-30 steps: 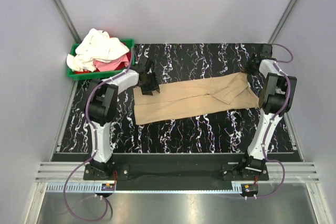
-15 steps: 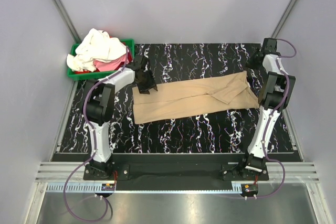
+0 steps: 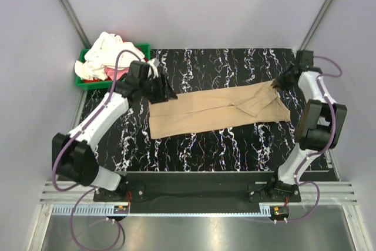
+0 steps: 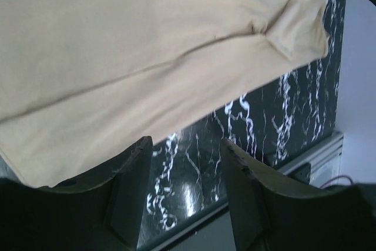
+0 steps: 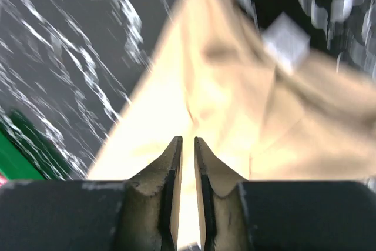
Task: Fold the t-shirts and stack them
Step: Fold the tshirt
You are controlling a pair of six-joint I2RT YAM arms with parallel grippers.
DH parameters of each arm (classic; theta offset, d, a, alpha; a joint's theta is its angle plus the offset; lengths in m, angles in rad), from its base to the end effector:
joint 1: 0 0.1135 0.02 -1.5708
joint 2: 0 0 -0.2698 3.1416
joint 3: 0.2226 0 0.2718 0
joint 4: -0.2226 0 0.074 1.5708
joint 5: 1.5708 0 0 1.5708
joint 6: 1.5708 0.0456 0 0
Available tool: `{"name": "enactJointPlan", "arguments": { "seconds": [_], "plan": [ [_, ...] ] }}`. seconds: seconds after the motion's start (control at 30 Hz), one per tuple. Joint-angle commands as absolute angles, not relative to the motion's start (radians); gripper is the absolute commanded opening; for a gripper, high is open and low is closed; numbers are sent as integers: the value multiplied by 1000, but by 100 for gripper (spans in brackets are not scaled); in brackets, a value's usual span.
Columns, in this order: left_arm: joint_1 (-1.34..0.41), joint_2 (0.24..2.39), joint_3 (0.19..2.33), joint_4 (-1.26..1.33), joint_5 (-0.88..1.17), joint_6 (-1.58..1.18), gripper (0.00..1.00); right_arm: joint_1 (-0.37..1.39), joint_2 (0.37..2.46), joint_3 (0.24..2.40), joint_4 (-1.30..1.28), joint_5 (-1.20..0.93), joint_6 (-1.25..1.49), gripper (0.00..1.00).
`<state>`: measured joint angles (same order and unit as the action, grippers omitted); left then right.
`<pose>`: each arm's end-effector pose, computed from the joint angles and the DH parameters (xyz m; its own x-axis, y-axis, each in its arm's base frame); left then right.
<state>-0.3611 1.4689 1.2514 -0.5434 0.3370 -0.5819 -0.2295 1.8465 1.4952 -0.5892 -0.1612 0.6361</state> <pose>0.3213 -0.1374 0.3026 -0.8453 -0.2352 -0.4797 0.1112 0.8008 -0.5885 0.4234 -0.0914 0.2421 -0.5541 0.7316 -0.3971 0.5739 0.6813 0.4544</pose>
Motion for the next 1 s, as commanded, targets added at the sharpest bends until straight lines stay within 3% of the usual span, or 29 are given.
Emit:
{"name": "enactJointPlan", "arguments": {
  "seconds": [0.0, 0.37, 0.5, 0.7, 0.97],
  "plan": [
    [-368, 1392, 1157, -542, 385, -563, 55, -169, 1790, 1356, -589, -158, 716, 21],
    [-368, 1278, 1106, -538, 416, -572, 55, -155, 1946, 1265, -439, -64, 618, 18],
    [-390, 1281, 1086, -552, 221, -534, 56, -156, 2040, 1295, -431, -31, 565, 17],
    [-397, 1399, 1100, -574, 147, -520, 55, -158, 2153, 1468, -437, -84, 520, 17],
    [-439, 1577, 1187, -572, 141, -486, 54, -158, 2417, 1951, -497, -273, 463, 18]
  ]
}}
